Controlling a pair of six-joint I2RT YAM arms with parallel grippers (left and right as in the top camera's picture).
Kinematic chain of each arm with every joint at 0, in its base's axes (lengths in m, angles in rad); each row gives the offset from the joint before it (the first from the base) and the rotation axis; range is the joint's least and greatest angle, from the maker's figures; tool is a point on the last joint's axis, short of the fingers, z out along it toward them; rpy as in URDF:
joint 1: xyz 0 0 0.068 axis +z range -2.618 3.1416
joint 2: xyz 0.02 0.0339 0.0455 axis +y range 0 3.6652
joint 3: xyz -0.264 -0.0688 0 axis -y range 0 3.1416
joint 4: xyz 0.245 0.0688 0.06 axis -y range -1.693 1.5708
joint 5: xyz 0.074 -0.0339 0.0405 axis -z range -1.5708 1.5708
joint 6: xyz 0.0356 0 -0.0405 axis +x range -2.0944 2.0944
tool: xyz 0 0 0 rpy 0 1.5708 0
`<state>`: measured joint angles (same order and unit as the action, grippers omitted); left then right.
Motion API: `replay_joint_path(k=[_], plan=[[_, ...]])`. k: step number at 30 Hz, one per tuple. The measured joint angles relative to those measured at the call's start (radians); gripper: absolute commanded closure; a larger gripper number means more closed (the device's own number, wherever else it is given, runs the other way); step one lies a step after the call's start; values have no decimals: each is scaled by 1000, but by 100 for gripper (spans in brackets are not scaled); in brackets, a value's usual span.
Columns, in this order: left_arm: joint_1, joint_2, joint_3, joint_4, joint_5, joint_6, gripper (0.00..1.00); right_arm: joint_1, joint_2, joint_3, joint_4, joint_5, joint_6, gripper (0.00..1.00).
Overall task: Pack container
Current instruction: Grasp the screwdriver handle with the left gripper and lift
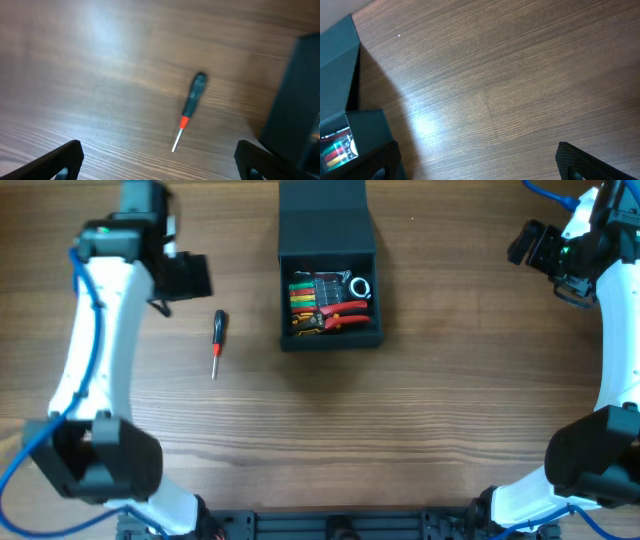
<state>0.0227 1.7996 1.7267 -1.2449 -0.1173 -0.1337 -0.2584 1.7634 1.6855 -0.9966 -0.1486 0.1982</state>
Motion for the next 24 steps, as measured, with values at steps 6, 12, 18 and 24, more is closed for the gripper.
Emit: replay_joint_path(k=[6, 12, 18, 24], plan=[[81, 212, -1, -5, 113, 89, 18, 0, 0, 0, 0, 0, 0, 0], [51, 344, -2, 13, 132, 140, 22, 0, 0, 0, 0, 0, 0, 0], [-23, 348, -2, 83, 135, 148, 23, 0, 0, 0, 0, 0, 0, 0], [-60, 389, -2, 93, 146, 147, 26, 0, 0, 0, 0, 0, 0, 0]])
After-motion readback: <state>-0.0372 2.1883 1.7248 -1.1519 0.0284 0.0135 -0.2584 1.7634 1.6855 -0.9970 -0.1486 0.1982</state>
